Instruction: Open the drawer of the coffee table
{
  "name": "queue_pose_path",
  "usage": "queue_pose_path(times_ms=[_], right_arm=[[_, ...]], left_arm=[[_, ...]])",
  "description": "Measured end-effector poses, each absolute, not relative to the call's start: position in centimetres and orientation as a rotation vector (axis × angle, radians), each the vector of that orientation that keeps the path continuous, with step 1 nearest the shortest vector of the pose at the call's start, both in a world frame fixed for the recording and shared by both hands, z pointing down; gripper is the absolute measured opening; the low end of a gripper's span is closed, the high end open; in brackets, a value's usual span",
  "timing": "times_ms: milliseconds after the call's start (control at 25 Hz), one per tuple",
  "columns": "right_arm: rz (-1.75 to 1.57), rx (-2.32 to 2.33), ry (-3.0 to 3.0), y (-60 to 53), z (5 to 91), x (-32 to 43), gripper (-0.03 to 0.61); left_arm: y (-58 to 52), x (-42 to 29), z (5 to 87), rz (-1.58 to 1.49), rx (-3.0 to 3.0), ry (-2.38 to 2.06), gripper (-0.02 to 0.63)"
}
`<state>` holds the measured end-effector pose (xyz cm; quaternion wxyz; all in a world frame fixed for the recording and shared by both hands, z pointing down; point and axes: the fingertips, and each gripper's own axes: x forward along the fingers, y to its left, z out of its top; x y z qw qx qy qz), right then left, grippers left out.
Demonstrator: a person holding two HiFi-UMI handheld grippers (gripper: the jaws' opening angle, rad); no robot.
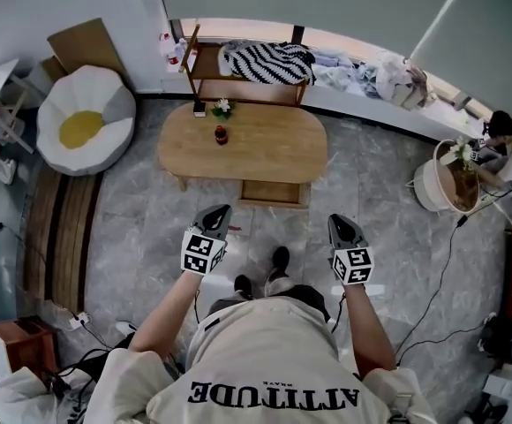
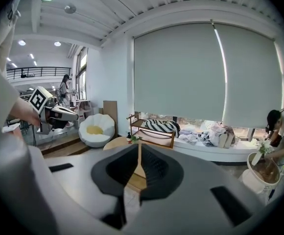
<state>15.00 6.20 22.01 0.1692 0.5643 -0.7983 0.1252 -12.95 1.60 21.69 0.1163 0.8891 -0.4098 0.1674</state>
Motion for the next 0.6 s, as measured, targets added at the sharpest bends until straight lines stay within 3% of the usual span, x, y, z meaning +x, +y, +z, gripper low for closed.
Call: queue_pose_path(times_ms=[600], right_arm=[[0.366,1.76,-2.276,14.8,18.1,15.9,0.034]], left_arm=[[8.9,-12.0,17.2,0.407,2.679,-1.095,0.02]])
